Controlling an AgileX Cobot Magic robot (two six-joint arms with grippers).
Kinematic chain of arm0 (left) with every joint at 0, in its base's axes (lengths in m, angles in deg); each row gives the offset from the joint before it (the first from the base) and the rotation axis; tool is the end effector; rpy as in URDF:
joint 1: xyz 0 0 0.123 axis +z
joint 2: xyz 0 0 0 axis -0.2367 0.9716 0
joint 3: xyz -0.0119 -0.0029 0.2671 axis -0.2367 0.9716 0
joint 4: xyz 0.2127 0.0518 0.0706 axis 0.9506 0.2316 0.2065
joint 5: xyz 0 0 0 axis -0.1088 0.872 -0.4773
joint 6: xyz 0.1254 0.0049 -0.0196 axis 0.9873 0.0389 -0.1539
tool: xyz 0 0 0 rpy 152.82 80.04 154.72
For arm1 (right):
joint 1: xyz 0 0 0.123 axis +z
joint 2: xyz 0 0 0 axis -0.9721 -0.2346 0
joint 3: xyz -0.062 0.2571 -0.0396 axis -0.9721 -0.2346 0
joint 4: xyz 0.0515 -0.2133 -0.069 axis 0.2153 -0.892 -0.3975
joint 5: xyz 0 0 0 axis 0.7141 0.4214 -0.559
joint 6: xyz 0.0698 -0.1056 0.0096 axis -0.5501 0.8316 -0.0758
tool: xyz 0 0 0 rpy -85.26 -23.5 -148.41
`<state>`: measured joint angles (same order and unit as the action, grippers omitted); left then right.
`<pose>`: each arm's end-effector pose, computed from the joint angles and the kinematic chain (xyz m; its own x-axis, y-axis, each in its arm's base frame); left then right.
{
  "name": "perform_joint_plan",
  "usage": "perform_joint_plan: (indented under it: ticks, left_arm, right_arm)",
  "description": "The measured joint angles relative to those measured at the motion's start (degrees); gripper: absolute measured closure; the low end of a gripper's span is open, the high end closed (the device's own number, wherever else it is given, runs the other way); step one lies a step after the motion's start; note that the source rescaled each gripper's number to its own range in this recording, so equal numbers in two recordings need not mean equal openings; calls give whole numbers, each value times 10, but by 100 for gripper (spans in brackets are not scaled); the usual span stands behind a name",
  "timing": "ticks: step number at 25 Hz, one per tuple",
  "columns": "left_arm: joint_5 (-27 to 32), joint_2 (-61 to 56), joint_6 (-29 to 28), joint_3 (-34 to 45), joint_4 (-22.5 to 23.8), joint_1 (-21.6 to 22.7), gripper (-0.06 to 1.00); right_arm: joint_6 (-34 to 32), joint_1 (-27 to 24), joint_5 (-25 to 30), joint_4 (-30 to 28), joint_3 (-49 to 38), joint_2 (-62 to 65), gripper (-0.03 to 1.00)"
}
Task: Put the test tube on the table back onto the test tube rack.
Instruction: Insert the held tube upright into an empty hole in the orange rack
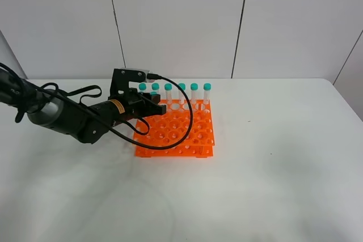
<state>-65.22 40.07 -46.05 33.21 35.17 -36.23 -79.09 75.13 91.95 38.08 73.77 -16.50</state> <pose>0.3774 -0.1661 0.1026 -0.3747 0.0033 -0.9272 0.3935 0.9061 -0.1557 0.0276 0.0005 0.2553 -0.4100 0.0077 -0.9120 0.0146 0.9999 0.0019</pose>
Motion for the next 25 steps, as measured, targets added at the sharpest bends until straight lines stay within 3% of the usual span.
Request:
perform_joint_plan:
  ticks: [17,25]
  left_arm:
    - [1,0,9,0,-1,0,94]
    - [33,-3,-1,2,0,-1,85]
  right_arm:
    - [0,0,0,0,0,0,67]
    - [0,0,0,0,0,0,67]
